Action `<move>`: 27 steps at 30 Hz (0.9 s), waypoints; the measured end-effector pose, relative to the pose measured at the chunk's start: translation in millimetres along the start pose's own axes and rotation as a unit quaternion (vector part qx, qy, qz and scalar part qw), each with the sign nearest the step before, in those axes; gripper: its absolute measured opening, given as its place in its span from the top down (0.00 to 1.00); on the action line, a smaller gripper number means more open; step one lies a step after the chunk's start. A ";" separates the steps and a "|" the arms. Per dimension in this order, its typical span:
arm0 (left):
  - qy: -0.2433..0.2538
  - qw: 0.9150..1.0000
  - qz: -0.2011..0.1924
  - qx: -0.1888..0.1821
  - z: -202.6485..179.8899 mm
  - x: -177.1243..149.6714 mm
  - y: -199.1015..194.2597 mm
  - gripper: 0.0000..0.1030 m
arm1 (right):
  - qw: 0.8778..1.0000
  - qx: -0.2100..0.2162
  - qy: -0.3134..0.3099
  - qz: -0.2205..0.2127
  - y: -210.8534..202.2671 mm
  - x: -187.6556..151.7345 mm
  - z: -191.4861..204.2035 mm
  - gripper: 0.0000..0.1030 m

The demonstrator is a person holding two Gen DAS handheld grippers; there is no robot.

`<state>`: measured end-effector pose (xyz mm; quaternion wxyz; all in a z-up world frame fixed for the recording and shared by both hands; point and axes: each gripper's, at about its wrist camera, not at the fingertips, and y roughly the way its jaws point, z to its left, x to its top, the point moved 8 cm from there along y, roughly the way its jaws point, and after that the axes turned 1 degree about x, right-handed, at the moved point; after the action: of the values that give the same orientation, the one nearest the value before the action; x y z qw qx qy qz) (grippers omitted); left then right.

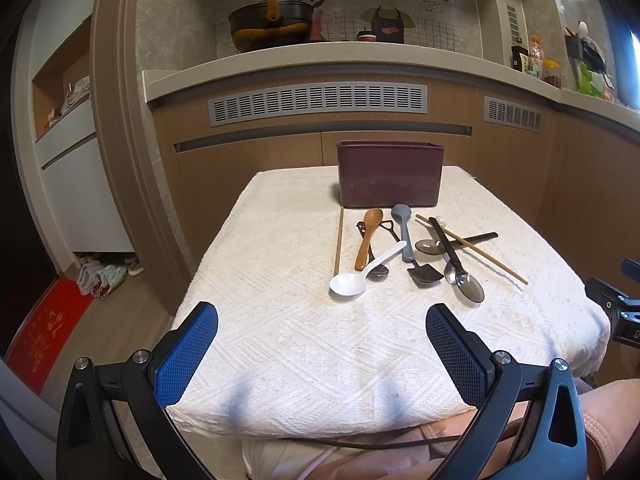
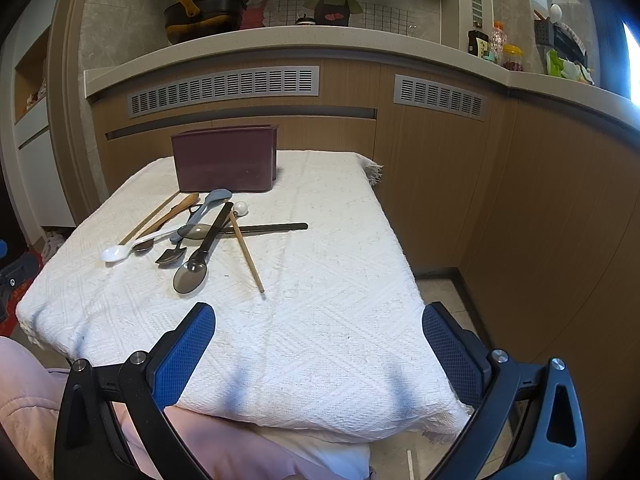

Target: Organize utensils

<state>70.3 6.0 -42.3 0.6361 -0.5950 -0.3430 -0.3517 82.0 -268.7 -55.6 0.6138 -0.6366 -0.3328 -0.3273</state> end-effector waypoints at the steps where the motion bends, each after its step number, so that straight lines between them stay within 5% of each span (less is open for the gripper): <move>1: 0.000 1.000 0.001 0.000 -0.2 -0.1 0.2 0.00 | 1.000 0.000 0.000 -0.001 0.1 0.3 -0.1 0.00; 10: 0.015 1.000 0.012 -0.020 -6.2 19.7 12.1 0.00 | 0.999 0.003 -0.001 -0.038 -0.3 29.1 -3.9 0.00; 16: 0.020 0.999 -0.015 -0.029 -8.7 53.0 28.6 0.00 | 0.997 -0.022 -0.039 -0.065 14.2 68.2 4.9 0.00; 20: 0.015 0.998 -0.012 -0.056 -10.5 73.0 51.6 0.00 | 0.995 -0.017 -0.079 -0.054 35.5 89.6 19.9 0.00; 27: 0.013 0.999 -0.015 -0.039 -2.0 99.2 92.7 0.00 | 0.997 0.014 -0.079 -0.022 79.8 114.3 38.2 0.00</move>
<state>201.0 4.2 -5.4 0.6115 -0.6097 -0.3296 -0.3818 212.8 -230.0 -7.5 0.5873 -0.6443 -0.3986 -0.2848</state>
